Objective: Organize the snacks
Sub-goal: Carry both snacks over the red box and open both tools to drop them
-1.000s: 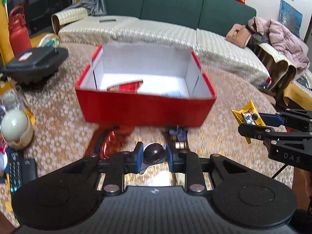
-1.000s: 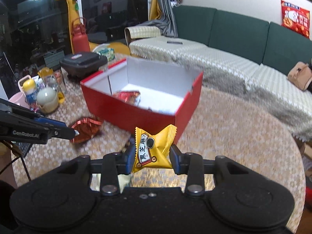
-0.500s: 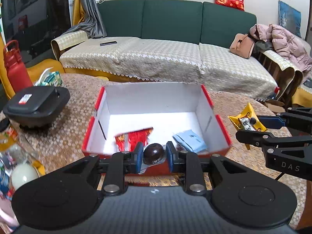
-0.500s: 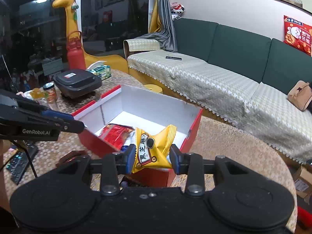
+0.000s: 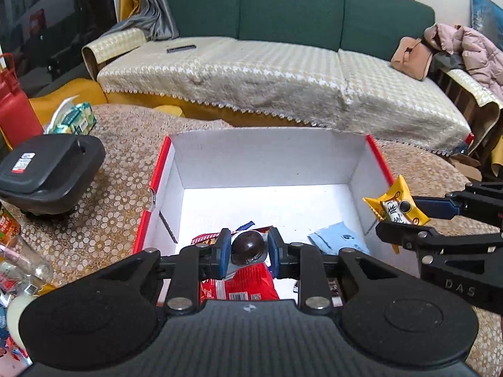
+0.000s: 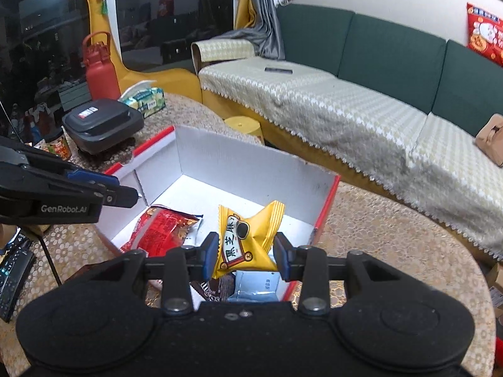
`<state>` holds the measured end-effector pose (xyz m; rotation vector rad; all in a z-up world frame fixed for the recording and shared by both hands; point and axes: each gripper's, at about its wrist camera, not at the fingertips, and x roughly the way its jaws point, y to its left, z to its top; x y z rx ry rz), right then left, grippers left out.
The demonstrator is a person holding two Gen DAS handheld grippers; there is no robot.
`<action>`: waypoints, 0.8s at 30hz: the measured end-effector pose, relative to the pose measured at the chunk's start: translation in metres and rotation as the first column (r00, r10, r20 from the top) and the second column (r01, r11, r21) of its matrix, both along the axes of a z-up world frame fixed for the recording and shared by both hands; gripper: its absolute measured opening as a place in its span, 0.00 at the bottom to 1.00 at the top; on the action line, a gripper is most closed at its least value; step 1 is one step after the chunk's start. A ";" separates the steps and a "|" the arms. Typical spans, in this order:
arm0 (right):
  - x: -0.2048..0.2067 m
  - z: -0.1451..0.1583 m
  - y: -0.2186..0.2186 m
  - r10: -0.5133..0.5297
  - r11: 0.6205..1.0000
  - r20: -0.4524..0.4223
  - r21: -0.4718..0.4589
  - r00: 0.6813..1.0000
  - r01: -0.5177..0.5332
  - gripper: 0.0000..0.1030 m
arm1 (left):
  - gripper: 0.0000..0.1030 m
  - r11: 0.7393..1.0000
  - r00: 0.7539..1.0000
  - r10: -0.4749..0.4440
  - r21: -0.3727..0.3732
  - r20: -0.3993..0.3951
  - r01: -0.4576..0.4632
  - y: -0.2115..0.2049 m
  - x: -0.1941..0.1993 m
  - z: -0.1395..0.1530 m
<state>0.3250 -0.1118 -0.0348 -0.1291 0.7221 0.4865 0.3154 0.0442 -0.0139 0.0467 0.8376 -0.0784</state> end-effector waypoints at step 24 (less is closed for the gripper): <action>0.023 -0.043 0.029 0.044 0.994 -0.113 -0.097 0.993 -0.055 0.36 | 0.26 1.000 0.990 0.014 0.021 -0.138 -0.011 -0.004 0.030 -0.049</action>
